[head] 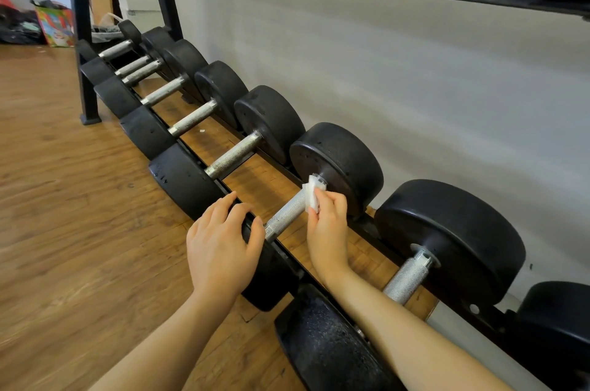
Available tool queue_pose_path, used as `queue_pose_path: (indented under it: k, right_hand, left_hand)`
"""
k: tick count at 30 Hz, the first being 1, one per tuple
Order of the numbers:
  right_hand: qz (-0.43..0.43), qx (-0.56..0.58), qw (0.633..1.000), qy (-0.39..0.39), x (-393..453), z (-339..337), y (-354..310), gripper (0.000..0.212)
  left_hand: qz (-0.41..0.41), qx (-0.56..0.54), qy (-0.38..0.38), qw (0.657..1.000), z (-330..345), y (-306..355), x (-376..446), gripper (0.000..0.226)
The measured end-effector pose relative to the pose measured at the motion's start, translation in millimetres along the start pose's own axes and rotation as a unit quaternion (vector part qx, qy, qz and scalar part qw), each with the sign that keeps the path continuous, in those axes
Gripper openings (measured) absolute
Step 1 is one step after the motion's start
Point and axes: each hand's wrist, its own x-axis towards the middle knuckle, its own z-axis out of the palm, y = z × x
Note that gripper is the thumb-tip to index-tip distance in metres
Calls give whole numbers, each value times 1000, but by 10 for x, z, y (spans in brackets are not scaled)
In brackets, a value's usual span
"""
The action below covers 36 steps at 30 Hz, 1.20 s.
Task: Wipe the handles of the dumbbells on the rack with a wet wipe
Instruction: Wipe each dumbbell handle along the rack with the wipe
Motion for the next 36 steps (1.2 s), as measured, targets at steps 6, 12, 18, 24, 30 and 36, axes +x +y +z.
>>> queue_pose_path:
  k: [6, 12, 18, 24, 30, 36]
  right_hand:
    - [7, 10, 1000, 8, 9, -2, 2, 37]
    - [-44, -12, 998, -32, -21, -27, -1, 32]
    - [-36, -15, 999, -9, 125, -65, 106, 23]
    - [-12, 15, 1000, -8, 99, -82, 59, 20]
    - [35, 70, 996, 44, 88, -25, 3, 21]
    - [-6, 72, 997, 8, 19, -21, -11, 24]
  left_hand:
    - [3, -1, 1, 1000, 1, -1, -2, 42]
    - [5, 1, 2, 1000, 1, -1, -2, 42]
    - [11, 4, 8, 1000, -4, 6, 2, 51]
    - [11, 5, 4, 1000, 7, -8, 4, 49]
    - [13, 10, 5, 1000, 6, -14, -1, 49]
    - [10, 8, 2, 1000, 7, -10, 5, 50]
